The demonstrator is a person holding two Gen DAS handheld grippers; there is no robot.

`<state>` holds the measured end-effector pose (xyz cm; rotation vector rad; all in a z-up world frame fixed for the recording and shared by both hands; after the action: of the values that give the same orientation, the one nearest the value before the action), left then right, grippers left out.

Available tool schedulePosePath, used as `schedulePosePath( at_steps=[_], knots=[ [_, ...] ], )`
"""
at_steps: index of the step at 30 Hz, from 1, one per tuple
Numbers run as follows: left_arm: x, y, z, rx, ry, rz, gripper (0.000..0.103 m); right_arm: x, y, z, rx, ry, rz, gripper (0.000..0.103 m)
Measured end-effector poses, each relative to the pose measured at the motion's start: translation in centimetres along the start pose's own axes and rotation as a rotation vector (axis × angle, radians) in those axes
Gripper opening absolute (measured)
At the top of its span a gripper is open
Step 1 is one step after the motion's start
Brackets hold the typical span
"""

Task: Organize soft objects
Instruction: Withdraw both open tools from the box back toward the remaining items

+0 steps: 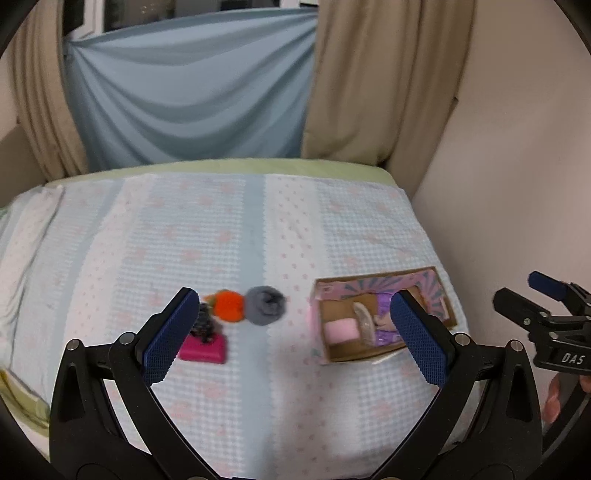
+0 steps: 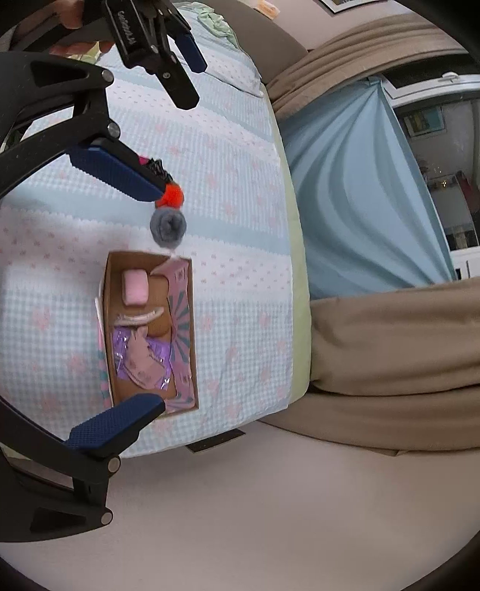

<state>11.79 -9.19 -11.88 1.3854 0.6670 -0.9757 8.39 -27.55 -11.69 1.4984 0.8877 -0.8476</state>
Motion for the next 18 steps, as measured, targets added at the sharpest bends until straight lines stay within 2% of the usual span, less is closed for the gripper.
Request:
schedulePosePath(
  at_steps=[4, 10, 18],
  knots=[
    [-1.1, -0.2, -3.0, -0.017, 0.025, 0.021, 0.103, 0.0, 0.3, -2.1, -0.015, 0.01, 0.015, 0.103],
    [-1.3, -0.6, -7.2, -0.053, 0.028, 0.01, 0.103, 0.5, 1.1, -5.6, -0.031, 0.022, 0.038, 0.103],
    [0.9, -1.4, -13.5, -0.087, 0.061, -0.031, 0.103, 3.0, 2.1, -10.3, -0.036, 0.054, 0.027, 0.103]
  ],
)
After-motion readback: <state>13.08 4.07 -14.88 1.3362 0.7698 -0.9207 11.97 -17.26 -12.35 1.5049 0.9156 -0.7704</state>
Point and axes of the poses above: each gripper's, at about its wrist camera, not at the fingertips, and x roughly the way its jaws point, z to its right, y to its top, the point moved 5 cm from there along x, roughly the way its jaws point, and after that the axes turned 13 degrees about -z, right-handed, at the moved point
